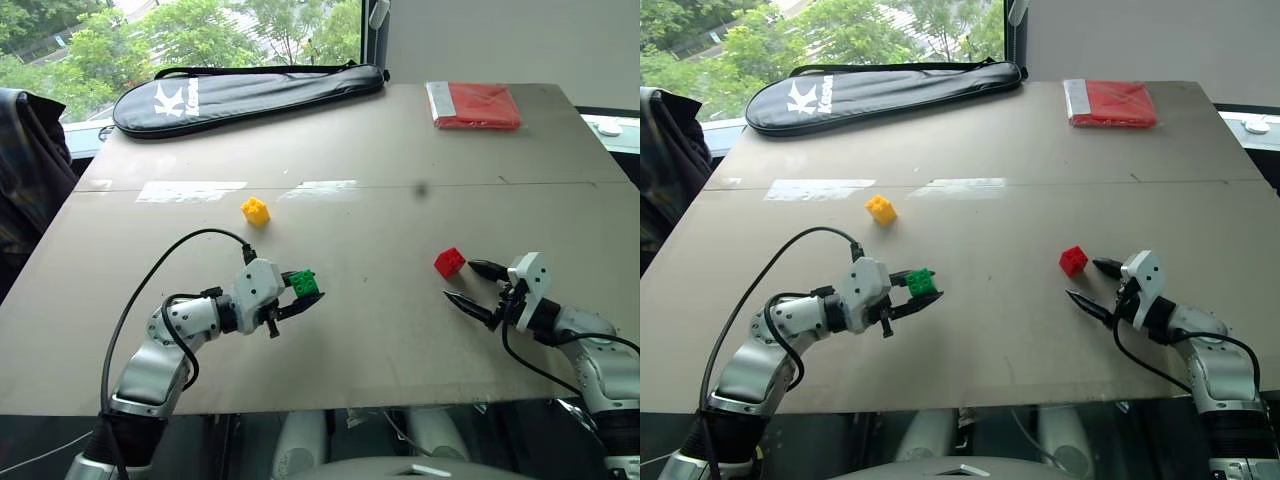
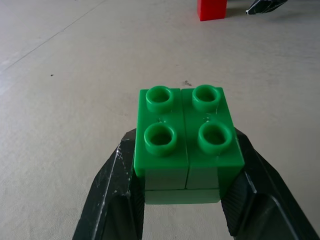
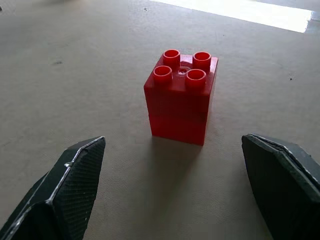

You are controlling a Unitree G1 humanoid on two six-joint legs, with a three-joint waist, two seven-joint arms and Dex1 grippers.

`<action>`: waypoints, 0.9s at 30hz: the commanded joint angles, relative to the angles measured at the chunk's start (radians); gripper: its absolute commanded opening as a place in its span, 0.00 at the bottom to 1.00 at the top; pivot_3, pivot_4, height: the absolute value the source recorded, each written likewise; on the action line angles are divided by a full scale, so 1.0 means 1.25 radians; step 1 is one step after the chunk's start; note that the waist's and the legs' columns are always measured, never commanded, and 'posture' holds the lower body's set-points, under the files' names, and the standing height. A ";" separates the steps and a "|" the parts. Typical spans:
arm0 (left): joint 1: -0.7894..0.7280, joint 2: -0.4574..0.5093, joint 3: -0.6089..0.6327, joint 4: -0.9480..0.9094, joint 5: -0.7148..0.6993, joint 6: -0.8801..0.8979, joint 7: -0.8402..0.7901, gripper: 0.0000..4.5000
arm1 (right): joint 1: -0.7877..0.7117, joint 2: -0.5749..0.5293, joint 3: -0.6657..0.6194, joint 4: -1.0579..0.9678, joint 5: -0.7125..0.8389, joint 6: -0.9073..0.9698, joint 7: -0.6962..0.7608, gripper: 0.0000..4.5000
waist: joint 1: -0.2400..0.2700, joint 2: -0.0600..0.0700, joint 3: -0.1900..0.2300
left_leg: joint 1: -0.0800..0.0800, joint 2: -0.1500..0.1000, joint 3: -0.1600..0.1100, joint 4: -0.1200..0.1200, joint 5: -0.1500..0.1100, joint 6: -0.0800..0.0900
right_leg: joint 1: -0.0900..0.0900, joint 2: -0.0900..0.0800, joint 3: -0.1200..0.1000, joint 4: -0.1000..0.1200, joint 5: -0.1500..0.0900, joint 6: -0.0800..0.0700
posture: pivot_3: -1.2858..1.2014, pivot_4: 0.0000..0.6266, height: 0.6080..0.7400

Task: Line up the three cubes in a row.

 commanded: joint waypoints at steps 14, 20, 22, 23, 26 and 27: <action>-0.423 -0.217 -0.202 0.559 0.132 -0.266 -0.199 0.30 | 0.225 -0.046 -0.161 -0.156 0.214 -0.112 0.212 1.00 | 0.009 -0.001 -0.001 | 0.000 0.000 0.000 0.000 0.000 0.000 | 0.000 0.002 0.001 0.000 0.000 0.000 | 0.52 0.24 0.76; -0.550 -0.309 -0.208 0.766 0.164 -0.336 -0.219 0.30 | 0.300 -0.012 -0.190 -0.193 0.205 -0.148 0.186 1.00 | 0.016 -0.001 -0.001 | -0.001 0.000 -0.001 0.001 0.000 0.000 | 0.001 0.003 0.002 0.000 0.000 0.000 | 0.52 0.24 0.76; -0.583 -0.336 -0.208 0.817 0.179 -0.349 -0.214 0.30 | 0.317 -0.007 -0.194 -0.203 0.204 -0.155 0.177 1.00 | 0.016 -0.002 -0.001 | -0.001 0.000 -0.001 0.001 0.000 0.000 | 0.001 0.003 0.002 0.000 0.000 0.000 | 0.52 0.24 0.76; -0.593 -0.345 -0.206 0.836 0.184 -0.356 -0.213 0.30 | 0.322 -0.006 -0.195 -0.206 0.203 -0.157 0.173 1.00 | 0.015 -0.002 -0.001 | -0.001 0.000 -0.001 0.001 0.000 0.000 | 0.001 0.003 0.002 -0.001 0.000 0.000 | 0.52 0.24 0.76; -0.616 -0.368 -0.198 0.871 0.192 -0.351 -0.215 0.30 | 0.332 -0.001 -0.195 -0.213 0.202 -0.163 0.160 1.00 | 0.011 -0.002 -0.001 | -0.001 0.000 -0.001 0.001 0.000 0.000 | 0.001 0.003 0.002 -0.001 0.000 0.000 | 0.52 0.24 0.76; -0.626 -0.380 -0.197 0.880 0.193 -0.341 -0.211 0.30 | 0.335 0.004 -0.196 -0.218 0.200 -0.164 0.151 1.00 | 0.013 -0.002 -0.001 | -0.001 0.000 -0.001 0.001 0.000 0.000 | 0.000 0.003 0.002 -0.001 0.000 0.000 | 0.52 0.24 0.76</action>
